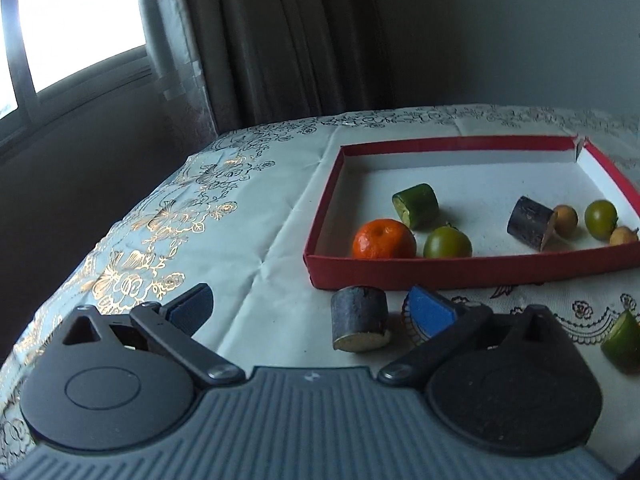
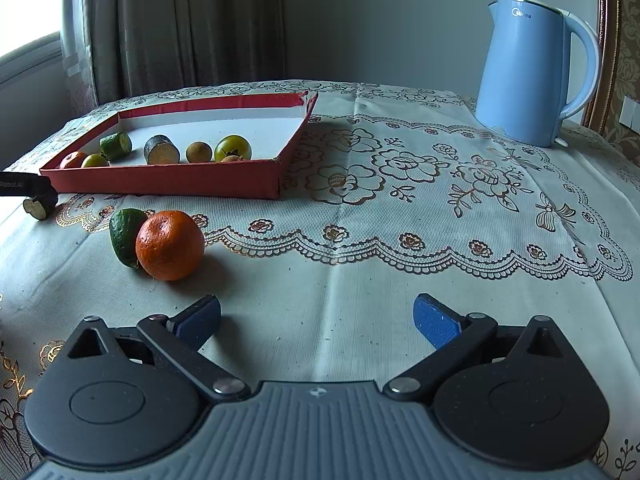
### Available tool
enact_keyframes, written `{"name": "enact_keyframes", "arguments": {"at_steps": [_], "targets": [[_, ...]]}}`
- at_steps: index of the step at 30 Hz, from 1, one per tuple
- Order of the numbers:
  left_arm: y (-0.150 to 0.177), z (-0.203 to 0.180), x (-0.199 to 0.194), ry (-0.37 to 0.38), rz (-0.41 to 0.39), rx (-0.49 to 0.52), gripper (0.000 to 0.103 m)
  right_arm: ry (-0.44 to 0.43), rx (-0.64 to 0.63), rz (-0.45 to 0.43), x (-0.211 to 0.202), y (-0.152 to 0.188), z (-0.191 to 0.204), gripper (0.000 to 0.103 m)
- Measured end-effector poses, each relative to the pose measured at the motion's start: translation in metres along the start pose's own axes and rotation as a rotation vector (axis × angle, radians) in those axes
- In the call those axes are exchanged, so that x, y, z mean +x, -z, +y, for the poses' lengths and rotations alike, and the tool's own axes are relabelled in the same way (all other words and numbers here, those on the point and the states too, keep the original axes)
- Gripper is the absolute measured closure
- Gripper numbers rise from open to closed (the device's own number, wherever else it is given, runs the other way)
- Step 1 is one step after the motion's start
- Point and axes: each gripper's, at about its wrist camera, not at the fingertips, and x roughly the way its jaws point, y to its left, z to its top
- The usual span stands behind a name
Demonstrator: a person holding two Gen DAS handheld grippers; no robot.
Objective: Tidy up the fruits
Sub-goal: 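Move the open left gripper to the dark log piece beside the box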
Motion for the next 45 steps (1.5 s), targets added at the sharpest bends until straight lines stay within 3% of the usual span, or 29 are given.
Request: {"name": "enact_keyframes", "arguments": {"at_steps": [4, 9, 13, 16, 31, 45], "targets": [[-0.008, -0.007, 0.013, 0.009, 0.02, 0.017, 0.0, 0.0, 0.001, 0.0, 0.0, 0.0, -0.001, 0.0], [-0.002, -0.001, 0.031, 0.032, 0.086, -0.045, 0.0, -0.004, 0.003, -0.001, 0.0, -0.001, 0.0, 0.0], [0.002, 0.001, 0.032, 0.047, 0.091, -0.057, 0.0, -0.008, 0.006, -0.001, 0.0, -0.002, 0.0, 0.0], [0.003, -0.001, 0.033, 0.051, 0.098, -0.052, 0.009, -0.012, 0.009, -0.003, 0.0, -0.003, 0.0, 0.0], [0.007, -0.002, 0.029, 0.091, 0.081, -0.06, 0.024, -0.017, 0.014, -0.004, 0.0, -0.002, -0.002, 0.0], [0.01, -0.003, 0.023, 0.173, 0.055, -0.061, 0.055, -0.006, 0.0, 0.001, 0.002, -0.002, 0.0, 0.0]]}}
